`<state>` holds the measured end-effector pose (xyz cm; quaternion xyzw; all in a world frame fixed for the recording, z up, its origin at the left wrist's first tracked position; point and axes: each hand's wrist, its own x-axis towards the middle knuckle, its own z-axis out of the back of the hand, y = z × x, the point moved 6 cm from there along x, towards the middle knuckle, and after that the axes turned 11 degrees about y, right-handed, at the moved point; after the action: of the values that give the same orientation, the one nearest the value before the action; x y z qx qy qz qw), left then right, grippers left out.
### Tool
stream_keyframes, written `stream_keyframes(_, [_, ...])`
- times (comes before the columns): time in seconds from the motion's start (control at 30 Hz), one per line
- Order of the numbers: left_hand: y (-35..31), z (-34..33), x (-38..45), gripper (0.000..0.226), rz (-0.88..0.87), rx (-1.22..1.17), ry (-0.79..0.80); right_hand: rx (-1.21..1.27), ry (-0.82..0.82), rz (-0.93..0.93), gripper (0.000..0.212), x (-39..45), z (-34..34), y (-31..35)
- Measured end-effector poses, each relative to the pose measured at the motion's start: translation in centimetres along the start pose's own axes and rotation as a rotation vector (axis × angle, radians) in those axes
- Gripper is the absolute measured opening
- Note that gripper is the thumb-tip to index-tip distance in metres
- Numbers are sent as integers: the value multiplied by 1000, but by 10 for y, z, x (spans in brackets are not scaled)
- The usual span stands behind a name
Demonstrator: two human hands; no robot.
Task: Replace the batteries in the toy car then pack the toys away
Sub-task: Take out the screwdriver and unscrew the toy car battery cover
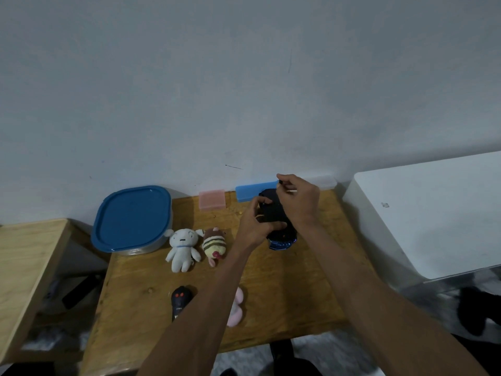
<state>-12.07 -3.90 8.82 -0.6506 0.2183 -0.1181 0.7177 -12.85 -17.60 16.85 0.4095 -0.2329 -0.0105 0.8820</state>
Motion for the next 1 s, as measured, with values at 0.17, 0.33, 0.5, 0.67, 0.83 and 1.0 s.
stream_keyframes(0.17, [-1, 2, 1, 59, 6, 6, -7, -17, -23, -6, 24, 1, 1, -5])
stream_keyframes(0.33, [1, 6, 2, 58, 9, 18, -12, -30, 6, 6, 27, 2, 2, -3])
stream_keyframes(0.5, [-1, 7, 4, 58, 0, 25, -16, -35, -4, -7, 29, 4, 2, -4])
stream_keyframes(0.67, [-3, 6, 5, 58, -10, 45, -14, -26, 16, 7, 29, 4, 1, -2])
stream_keyframes(0.83, [-3, 5, 4, 60, -19, 6, -14, -16, 26, 14, 30, 4, -1, 0])
stream_keyframes(1.0, [-4, 3, 5, 61, -10, 15, 3, -16, 48, -29, 35, 5, -3, -4])
